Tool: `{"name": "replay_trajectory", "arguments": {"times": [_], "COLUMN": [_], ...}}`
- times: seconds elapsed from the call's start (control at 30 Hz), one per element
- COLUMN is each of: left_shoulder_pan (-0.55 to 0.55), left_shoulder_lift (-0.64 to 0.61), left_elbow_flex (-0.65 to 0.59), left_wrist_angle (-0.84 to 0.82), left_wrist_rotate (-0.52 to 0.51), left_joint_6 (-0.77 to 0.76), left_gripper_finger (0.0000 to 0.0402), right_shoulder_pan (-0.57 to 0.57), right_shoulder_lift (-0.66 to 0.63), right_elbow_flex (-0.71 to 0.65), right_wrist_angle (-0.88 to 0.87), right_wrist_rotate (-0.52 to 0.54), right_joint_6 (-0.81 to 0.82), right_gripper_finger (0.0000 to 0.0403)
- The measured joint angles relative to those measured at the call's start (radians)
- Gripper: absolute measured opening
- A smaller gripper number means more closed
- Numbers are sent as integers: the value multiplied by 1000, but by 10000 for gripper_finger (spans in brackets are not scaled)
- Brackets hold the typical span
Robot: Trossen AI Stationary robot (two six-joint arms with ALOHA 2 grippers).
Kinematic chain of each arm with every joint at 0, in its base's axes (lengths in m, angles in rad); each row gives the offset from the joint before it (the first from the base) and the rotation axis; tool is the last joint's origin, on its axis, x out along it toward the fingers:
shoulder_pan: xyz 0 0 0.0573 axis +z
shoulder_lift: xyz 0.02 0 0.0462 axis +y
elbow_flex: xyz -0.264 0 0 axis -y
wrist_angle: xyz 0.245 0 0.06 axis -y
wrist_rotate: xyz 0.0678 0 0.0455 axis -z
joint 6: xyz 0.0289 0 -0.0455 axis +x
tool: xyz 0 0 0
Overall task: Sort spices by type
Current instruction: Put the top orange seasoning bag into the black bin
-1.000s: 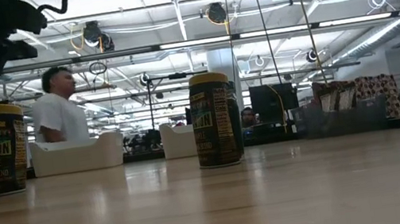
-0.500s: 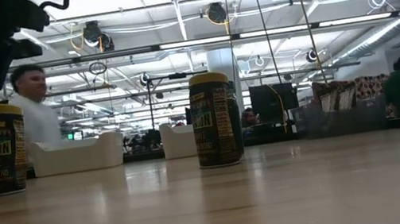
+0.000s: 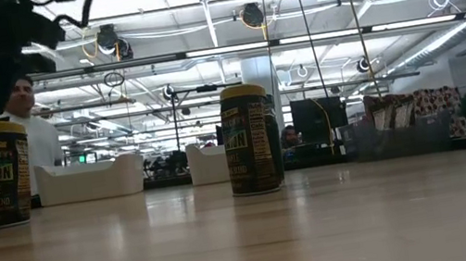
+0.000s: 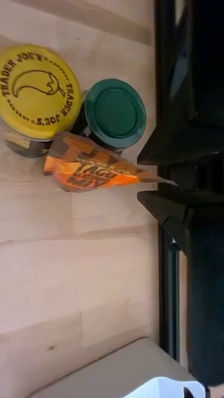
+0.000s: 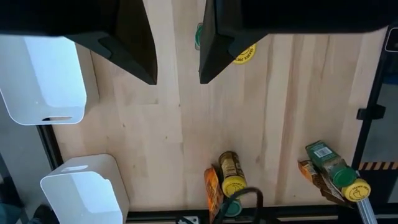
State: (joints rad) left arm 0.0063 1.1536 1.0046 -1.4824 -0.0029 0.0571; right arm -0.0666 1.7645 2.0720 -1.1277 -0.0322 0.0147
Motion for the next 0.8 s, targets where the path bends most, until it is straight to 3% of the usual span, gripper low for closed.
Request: {"name": "replay_trajectory", "arguments": {"times": [0.43, 0.8], "left_shoulder_pan": [0, 0], "left_shoulder_lift": [140, 204], "left_elbow_flex": [0, 1], "left_wrist_angle": [-2, 8], "left_wrist_rotate": [-1, 21], "left_joint_6": [38, 108], "left_gripper_finger": [172, 175], "right_shoulder_pan": [0, 0], "right_shoulder_lift": [0, 0], "right_elbow_flex": [0, 0], "right_wrist_angle": [-36, -36], "right_wrist_rotate": [0, 1], "right_joint_6": [19, 2], "right_gripper_finger": [102, 102]}}
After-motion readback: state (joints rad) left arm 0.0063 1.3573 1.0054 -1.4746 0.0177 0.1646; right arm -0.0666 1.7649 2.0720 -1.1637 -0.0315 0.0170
